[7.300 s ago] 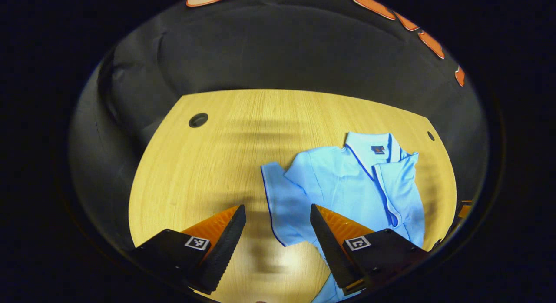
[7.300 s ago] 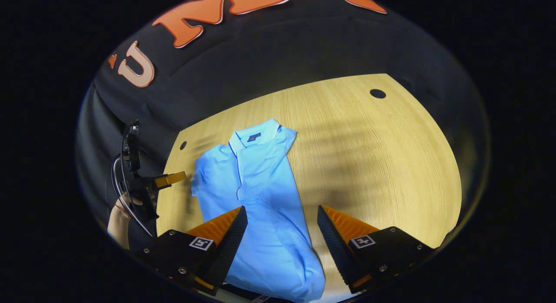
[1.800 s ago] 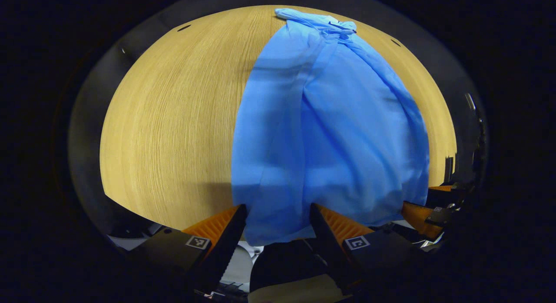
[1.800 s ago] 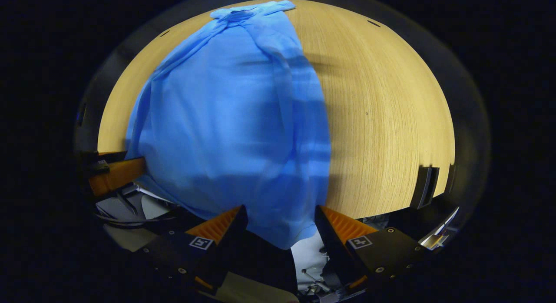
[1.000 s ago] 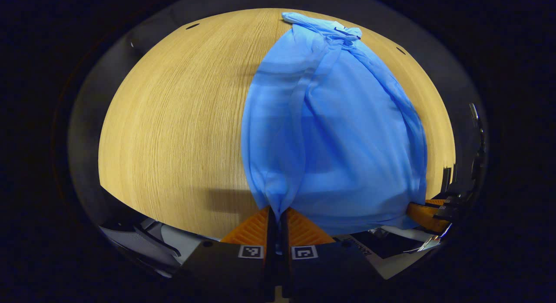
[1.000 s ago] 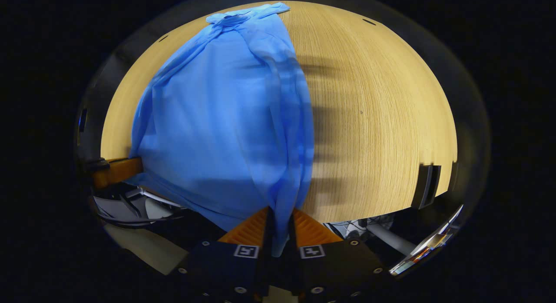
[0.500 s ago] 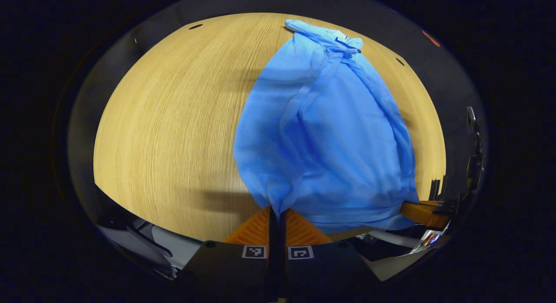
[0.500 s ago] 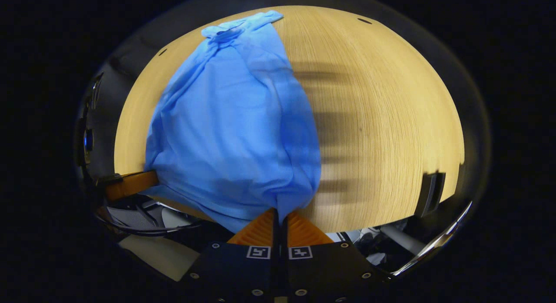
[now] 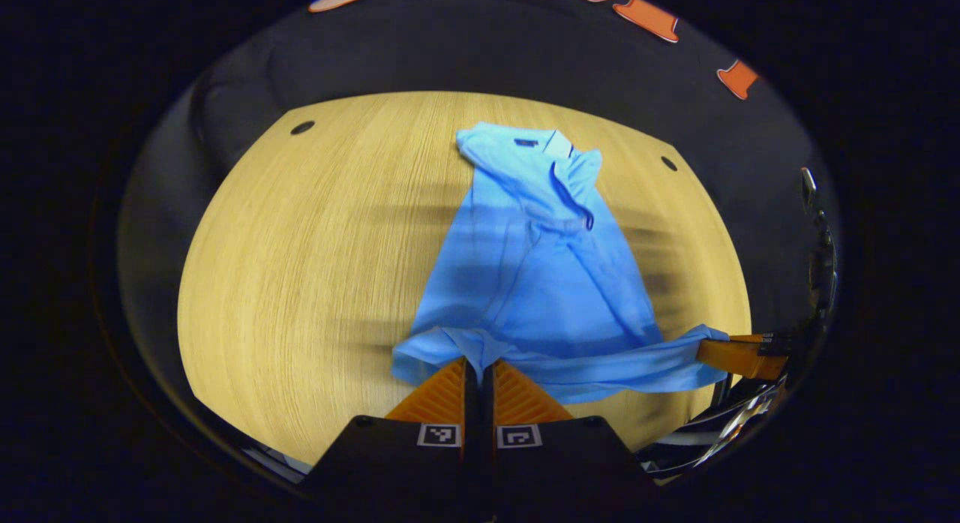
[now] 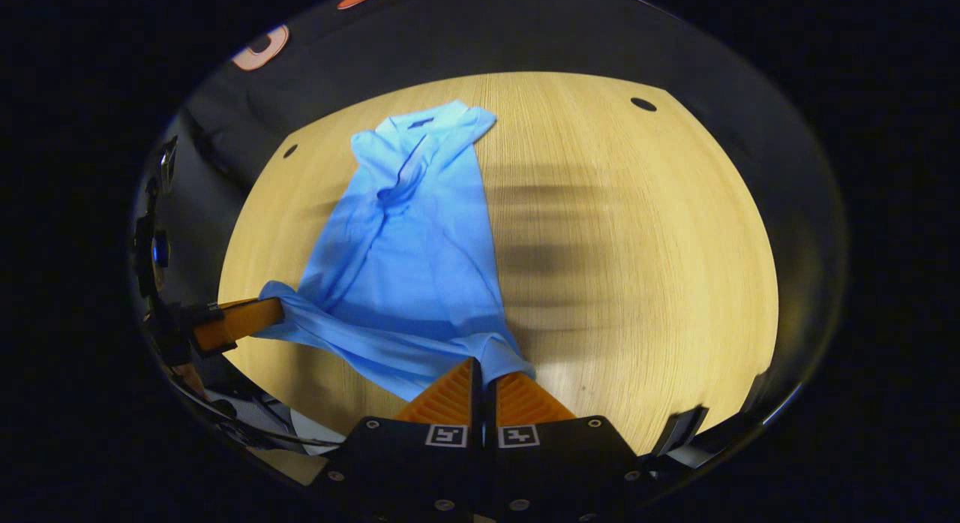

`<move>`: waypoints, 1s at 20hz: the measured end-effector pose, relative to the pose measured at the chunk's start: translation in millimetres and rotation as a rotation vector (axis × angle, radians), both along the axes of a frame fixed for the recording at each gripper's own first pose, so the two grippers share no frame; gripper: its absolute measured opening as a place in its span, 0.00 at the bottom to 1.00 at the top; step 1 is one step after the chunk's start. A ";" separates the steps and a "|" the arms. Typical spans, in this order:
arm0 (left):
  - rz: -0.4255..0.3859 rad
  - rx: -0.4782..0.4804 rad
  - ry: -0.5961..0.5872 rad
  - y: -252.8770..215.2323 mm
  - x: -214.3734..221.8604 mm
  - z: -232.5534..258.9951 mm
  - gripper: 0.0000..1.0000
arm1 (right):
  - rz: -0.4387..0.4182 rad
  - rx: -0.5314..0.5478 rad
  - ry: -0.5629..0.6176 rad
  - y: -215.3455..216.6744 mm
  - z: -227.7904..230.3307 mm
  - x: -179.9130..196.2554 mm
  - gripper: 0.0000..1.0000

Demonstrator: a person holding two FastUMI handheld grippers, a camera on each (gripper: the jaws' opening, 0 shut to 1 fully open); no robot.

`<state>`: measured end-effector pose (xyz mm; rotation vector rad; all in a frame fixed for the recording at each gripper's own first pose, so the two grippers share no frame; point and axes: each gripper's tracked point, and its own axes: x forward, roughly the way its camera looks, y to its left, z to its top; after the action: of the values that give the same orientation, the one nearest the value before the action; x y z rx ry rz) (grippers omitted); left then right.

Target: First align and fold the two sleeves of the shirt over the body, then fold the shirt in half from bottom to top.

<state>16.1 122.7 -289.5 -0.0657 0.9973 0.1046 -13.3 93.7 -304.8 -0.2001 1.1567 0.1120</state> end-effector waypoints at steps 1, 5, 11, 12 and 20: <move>-0.001 0.005 -0.026 2.0 16.5 9.5 0.04 | 0.004 0.005 -0.020 1.9 7.4 12.8 0.01; -0.006 0.015 -0.087 10.3 70.8 32.2 0.04 | 0.010 0.026 -0.085 16.9 24.3 64.6 0.01; -0.014 0.030 -0.123 20.6 138.1 44.1 0.04 | 0.023 0.028 -0.158 29.5 44.6 153.5 0.00; -0.017 0.035 -0.128 22.6 150.4 47.0 0.04 | 0.021 0.030 -0.165 31.8 46.6 166.8 0.00; -0.014 0.103 -0.158 54.2 238.4 46.5 0.04 | 0.000 0.087 -0.170 56.1 31.8 247.9 0.00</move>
<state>254.5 176.9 -243.0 0.0271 0.8327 0.1361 234.6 149.8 -273.0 -0.1304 0.9807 0.1424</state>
